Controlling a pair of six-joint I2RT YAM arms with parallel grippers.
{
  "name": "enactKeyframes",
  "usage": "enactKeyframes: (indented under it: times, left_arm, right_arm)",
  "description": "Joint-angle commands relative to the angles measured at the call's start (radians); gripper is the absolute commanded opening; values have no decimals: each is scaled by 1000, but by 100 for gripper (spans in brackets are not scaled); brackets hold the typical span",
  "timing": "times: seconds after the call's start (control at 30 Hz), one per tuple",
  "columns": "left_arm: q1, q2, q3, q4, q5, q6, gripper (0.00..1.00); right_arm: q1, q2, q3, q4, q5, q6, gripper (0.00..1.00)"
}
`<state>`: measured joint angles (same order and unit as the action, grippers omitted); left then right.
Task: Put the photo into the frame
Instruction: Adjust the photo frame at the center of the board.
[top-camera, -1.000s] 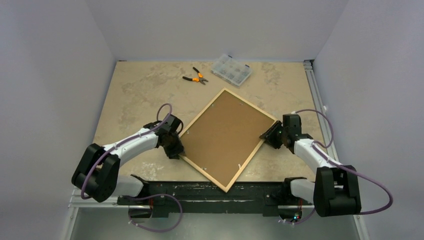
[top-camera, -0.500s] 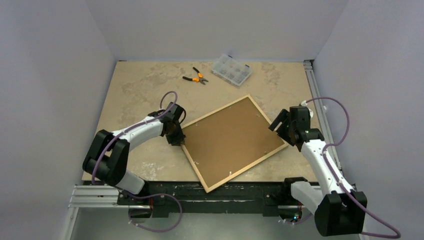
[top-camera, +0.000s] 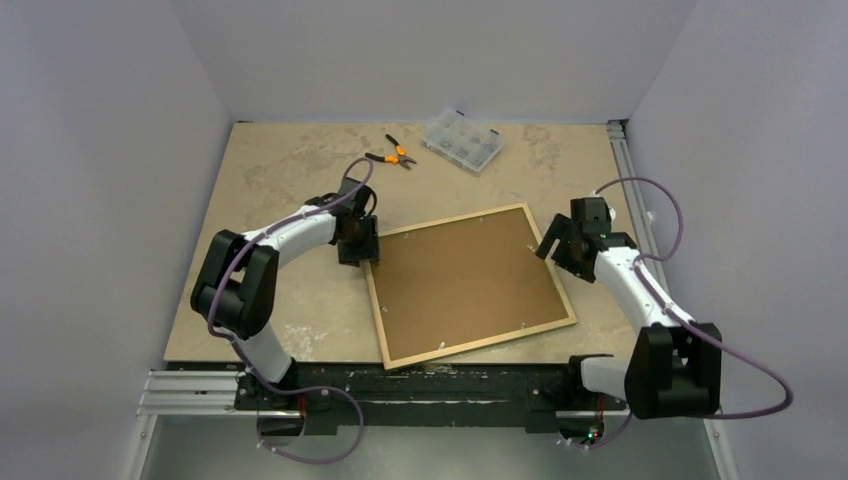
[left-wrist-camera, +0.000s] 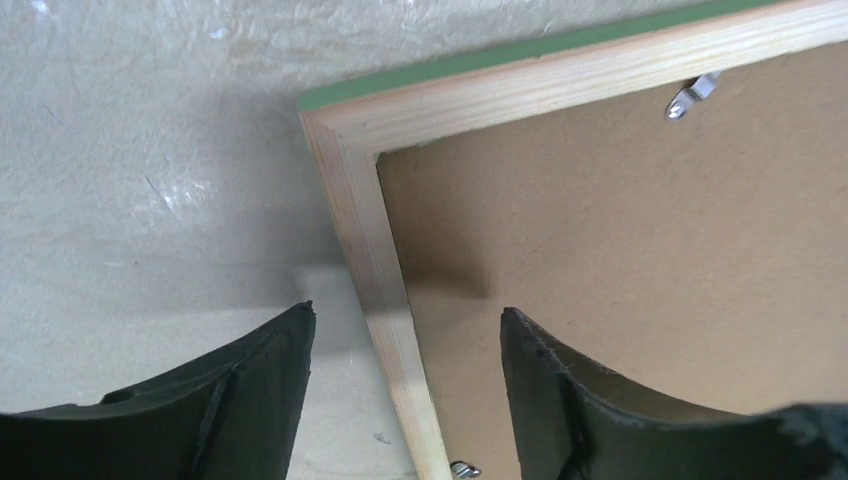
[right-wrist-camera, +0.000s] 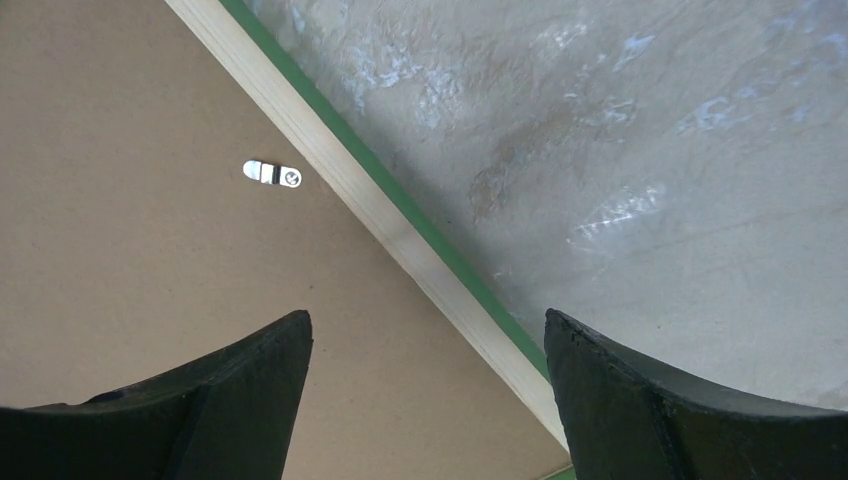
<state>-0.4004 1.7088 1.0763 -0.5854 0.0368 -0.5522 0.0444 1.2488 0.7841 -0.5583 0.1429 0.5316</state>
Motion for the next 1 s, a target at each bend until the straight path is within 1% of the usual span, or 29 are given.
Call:
enactKeyframes:
  times: [0.0,0.07,0.1,0.23,0.37,0.43,0.5,0.6,0.7,0.83,0.97]
  left_arm:
    - [61,-81,-37,98,182,-1,72]
    - [65,-143,-85,110,202,-24,76]
    - [64,-165,-111,111,211,-35,76]
    - [66,-234,-240,149,260,-103,77]
    - [64,-290,-387,269,345,-188,75]
    - [66,-296,-433,320,364,-218,75]
    - [64,-290,-456,364,388,-235,74]
    - [63,-277,-445,395,415,-250,73]
    - [60,-250,-398,398,431,-248,72]
    - [58,-190,-299,363,430,-227,71]
    - [58,-120,-179,283,383,-180,71]
  right_arm:
    - [-19,56,10,58,-109,-42,84]
    - [-20,98,10,83,-139,-57,83]
    - [-20,120,15,87,-140,-65,83]
    - [-19,208,34,111,-230,-102,81]
    - [-20,218,4,134,-275,-100,79]
    - [-19,206,-22,134,-278,-91,78]
    - [-20,182,-62,141,-314,-75,77]
    - [-20,126,-129,147,-360,-49,77]
    - [-18,53,-207,148,-451,-7,77]
    - [-13,-36,-301,176,-557,67,78]
    - [1,-74,-324,161,-573,83,78]
